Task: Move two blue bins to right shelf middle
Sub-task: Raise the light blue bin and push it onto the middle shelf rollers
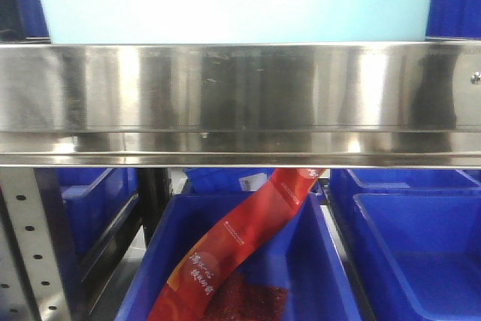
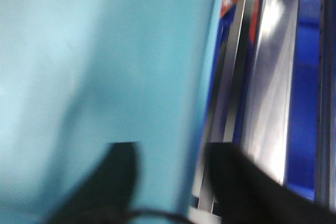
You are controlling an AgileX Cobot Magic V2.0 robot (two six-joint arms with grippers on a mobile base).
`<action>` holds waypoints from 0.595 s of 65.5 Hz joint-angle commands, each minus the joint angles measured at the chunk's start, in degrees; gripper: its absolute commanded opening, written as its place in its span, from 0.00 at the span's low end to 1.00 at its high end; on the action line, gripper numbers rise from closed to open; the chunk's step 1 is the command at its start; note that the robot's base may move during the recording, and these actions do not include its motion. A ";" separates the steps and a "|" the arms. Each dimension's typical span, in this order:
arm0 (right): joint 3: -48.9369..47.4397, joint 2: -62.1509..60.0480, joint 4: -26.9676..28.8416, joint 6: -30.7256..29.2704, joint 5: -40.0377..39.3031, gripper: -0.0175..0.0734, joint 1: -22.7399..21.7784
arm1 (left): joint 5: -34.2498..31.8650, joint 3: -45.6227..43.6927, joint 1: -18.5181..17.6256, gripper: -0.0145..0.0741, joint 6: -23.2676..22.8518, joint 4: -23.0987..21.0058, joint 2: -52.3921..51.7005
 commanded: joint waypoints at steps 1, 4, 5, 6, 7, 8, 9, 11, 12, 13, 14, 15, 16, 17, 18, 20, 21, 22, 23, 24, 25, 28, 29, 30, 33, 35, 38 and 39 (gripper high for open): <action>-0.46 -0.27 -0.96 0.12 -1.29 0.74 -0.10 | -0.68 -0.48 -0.47 0.74 0.30 -0.92 -0.90; -1.01 -0.27 -0.96 0.12 -0.76 0.83 -0.10 | -0.68 -1.02 -0.47 0.84 0.42 -0.92 -0.90; -1.16 -0.27 -0.96 0.12 -0.61 0.82 -0.10 | -0.68 -1.20 -0.47 0.86 0.42 -0.92 -1.04; -1.34 -0.27 -0.96 0.12 -0.45 0.82 -0.10 | -0.68 -1.30 -0.47 0.87 0.42 -0.92 -1.04; -1.58 -0.27 -0.96 0.12 -0.27 0.82 -0.10 | -0.68 -1.63 -0.47 0.86 0.42 -0.92 -1.17; -1.85 -0.27 -0.96 0.12 -0.06 0.82 -0.10 | -0.68 -1.89 -0.47 0.86 0.42 -0.92 -1.34; -2.14 -0.27 -0.96 0.12 0.12 0.81 -0.10 | -0.68 -2.18 -0.47 0.85 0.42 -0.92 -1.48; -2.79 -0.39 -0.96 0.12 0.47 0.81 -0.10 | -0.68 -2.79 -0.47 0.84 0.42 -0.92 -1.76; -3.35 -0.56 -0.96 0.12 0.62 0.81 -0.10 | -0.68 -3.10 -0.47 0.84 0.42 -0.92 -1.91; -3.72 -0.64 -0.96 0.12 0.64 0.81 -0.10 | -0.68 -3.43 -0.47 0.84 0.42 -0.92 -2.09; -4.05 -0.75 -0.96 0.12 0.73 0.81 -0.10 | -0.68 -3.96 -0.47 0.83 0.42 -0.92 -2.30; -4.23 -0.75 -0.96 0.12 0.73 0.81 -0.10 | -0.68 -4.12 -0.47 0.83 0.42 -0.92 -2.53; -4.61 -1.05 -0.96 0.12 0.73 0.81 -0.10 | -0.68 -4.46 -0.47 0.83 0.42 -0.81 -2.79; -5.21 -1.29 -0.96 0.12 0.78 0.81 -0.10 | -0.68 -4.75 -0.47 0.83 0.42 -0.81 -3.07; -5.57 -1.39 -0.96 0.12 0.78 0.81 -0.10 | -0.68 -5.01 -0.47 0.83 0.42 -0.67 -3.36; -6.22 -2.00 -0.96 0.12 0.78 0.81 -0.10 | -0.68 -5.59 -0.47 0.83 0.42 -0.41 -4.08; -6.54 -2.28 -0.96 0.12 0.78 0.81 -0.10 | -0.68 -5.64 -0.47 0.83 0.42 -0.38 -4.59; -6.84 -2.59 -0.96 0.12 0.78 0.81 -0.10 | -0.68 -5.83 -0.47 0.83 0.42 -0.12 -5.03; -7.13 -2.91 -0.96 0.12 0.78 0.81 -0.10 | -0.68 -5.92 -0.47 0.83 0.42 0.06 -5.47; -7.51 -3.39 -0.96 0.12 0.78 0.80 -0.10 | -0.68 -5.92 -0.47 0.83 0.42 0.26 -5.90; -7.66 -3.59 -0.96 0.12 0.78 0.80 -0.10 | -0.68 -5.92 -0.47 0.83 0.42 0.37 -6.13; -8.25 -4.67 -0.96 0.12 0.78 0.77 -0.10 | -0.68 -5.92 -0.47 0.83 0.42 1.63 -7.81; -8.38 -5.24 -0.96 0.12 0.78 0.76 -0.10 | -0.68 -5.92 -0.47 0.83 0.42 2.05 -8.28; -8.42 -5.62 -0.96 0.12 0.78 0.74 -0.10 | -0.68 -5.92 -0.47 0.83 0.42 2.54 -8.79; -8.42 -7.15 -1.57 0.12 0.96 0.66 -0.10 | -0.68 -5.92 -0.47 0.81 0.42 4.43 -10.41; -8.42 -8.00 -2.02 0.12 1.28 0.59 -0.10 | -0.68 -5.92 -0.47 0.79 0.42 5.56 -11.55; -8.42 -9.22 -2.90 0.12 1.97 0.48 -0.10 | -0.68 -5.92 -0.47 0.72 0.42 7.74 -12.93; -8.42 -9.59 -3.48 0.12 2.35 0.42 -0.10 | -0.68 -5.92 -0.47 0.69 0.42 8.78 -13.62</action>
